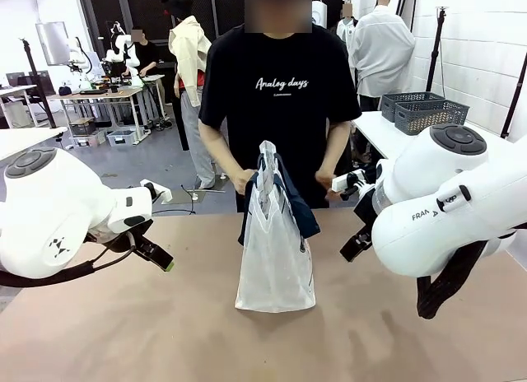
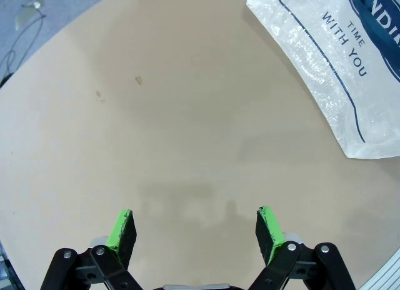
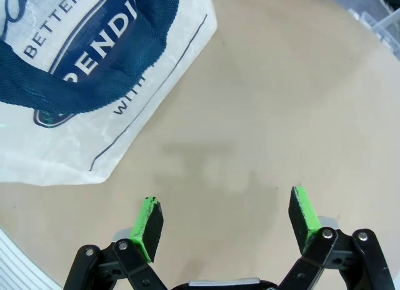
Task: Transfer purchased items from the store into the shopping bag.
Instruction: Open the Reusable shopping bag in the center of the table.
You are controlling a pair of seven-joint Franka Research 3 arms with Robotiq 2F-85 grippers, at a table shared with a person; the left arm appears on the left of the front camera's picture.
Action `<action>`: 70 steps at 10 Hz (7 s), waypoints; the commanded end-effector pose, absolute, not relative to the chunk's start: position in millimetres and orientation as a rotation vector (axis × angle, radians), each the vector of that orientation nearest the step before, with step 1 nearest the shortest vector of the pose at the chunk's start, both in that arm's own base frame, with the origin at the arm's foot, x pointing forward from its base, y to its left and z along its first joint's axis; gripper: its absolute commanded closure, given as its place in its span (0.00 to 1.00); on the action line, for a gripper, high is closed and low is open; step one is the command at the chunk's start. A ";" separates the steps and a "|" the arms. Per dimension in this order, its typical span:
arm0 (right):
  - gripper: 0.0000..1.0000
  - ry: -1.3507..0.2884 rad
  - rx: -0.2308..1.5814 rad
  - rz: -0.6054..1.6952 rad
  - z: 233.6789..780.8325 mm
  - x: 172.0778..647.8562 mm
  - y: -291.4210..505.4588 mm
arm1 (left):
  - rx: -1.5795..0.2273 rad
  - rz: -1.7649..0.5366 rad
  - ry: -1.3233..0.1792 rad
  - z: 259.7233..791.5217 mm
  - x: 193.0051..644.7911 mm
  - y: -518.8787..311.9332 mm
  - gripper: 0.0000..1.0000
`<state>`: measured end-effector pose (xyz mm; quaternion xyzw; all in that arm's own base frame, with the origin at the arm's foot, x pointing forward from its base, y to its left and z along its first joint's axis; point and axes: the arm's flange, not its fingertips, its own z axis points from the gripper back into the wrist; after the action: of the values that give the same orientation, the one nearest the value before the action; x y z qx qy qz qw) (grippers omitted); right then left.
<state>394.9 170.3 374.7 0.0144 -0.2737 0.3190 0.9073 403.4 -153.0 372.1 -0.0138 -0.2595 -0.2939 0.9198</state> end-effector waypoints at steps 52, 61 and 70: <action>0.58 -0.285 0.340 0.505 521.2 514.2 297.8 | -0.469 -0.532 -0.246 517.1 476.5 -317.9 0.58; 1.00 -0.263 0.171 0.479 537.2 488.7 236.7 | -0.389 -0.512 -0.260 520.5 461.4 -268.6 1.00; 1.00 -0.209 0.022 0.480 543.5 478.0 208.4 | -0.235 -0.552 -0.312 521.5 460.4 -231.7 1.00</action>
<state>481.3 217.2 540.5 0.0334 -0.1111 0.2469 0.9621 461.3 -243.6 525.0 -0.1331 -0.1408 -0.2680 0.9437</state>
